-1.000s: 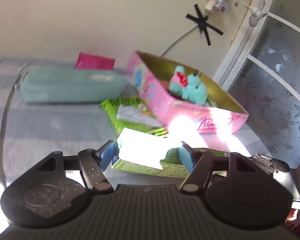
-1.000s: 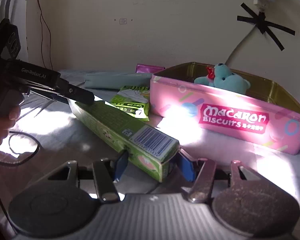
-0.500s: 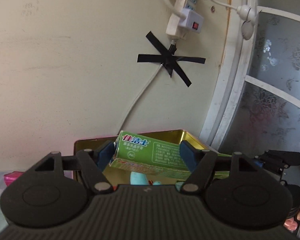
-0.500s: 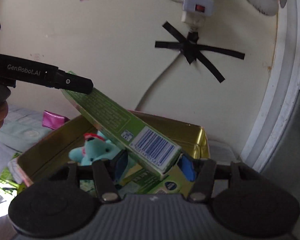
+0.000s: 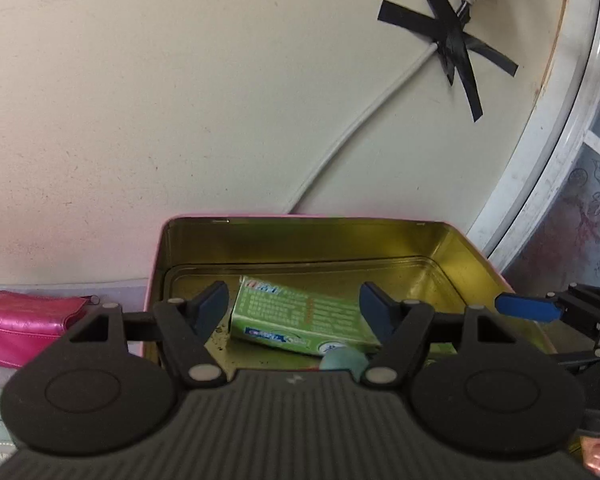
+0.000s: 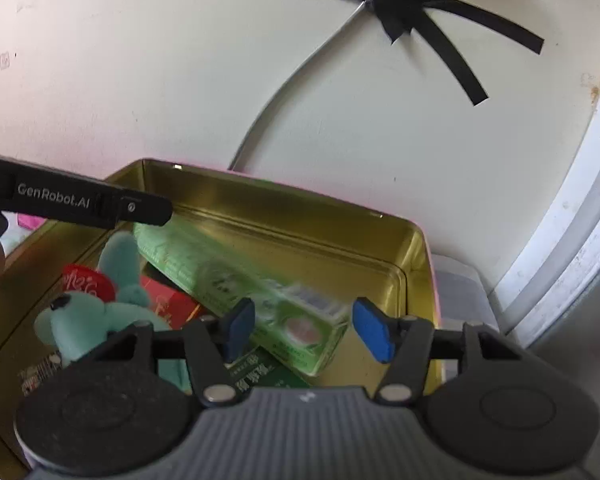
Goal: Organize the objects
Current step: 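Carry the green carton into the tin with the right gripper while the left carries a green toothpaste box in, then move the left gripper to the green wet-wipes pack and grasp it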
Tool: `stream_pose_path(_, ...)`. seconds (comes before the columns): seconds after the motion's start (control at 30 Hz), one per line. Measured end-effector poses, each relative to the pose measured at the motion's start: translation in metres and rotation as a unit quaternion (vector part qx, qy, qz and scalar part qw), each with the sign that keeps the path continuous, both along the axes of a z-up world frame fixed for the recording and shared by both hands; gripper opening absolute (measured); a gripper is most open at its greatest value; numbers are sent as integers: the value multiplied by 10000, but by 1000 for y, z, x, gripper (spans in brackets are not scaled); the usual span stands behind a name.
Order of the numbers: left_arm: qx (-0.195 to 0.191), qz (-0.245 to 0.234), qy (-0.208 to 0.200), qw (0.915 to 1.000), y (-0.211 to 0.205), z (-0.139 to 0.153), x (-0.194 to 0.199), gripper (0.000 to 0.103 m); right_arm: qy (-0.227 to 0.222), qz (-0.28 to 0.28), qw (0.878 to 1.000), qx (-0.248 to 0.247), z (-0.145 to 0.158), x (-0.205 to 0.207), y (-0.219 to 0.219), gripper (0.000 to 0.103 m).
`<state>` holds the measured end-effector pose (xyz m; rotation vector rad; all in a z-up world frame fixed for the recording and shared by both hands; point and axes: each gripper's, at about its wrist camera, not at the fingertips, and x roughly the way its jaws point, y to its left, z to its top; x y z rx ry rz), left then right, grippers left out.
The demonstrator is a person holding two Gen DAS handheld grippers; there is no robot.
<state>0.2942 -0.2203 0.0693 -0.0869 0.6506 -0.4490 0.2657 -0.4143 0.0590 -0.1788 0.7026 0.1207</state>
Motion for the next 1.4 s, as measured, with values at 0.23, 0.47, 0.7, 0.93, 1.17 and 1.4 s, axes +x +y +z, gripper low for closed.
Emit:
stream_pose_path(0.23,-762,-267,-795,9936,76,52,-121,75,-1263,58,9881,882,43,-114,-2,55)
stream_pose_path(0.47,103,37,-618,9980,141,-8,-219,75,-1462,591,9746,1590,-12,-245,51,56)
stream_pose_path(0.7,399,537,60,9977,180,-66,-239,75,-501,608,9833,1642,-53,-265,108,55)
stream_pose_path(0.93,920,720,-399,9923,180,-80,-254,75,-375,539,9926,1024,-67,-270,137,56)
stream_pose_path(1.17,984,864,-426,9905,177,-80,-259,77,-417,533,9955,666,-70,-271,147,58)
stream_pose_path(1.4,964,916,-406,9903,179,-80,-258,80,-378,486,9955,715,-69,-269,146,60)
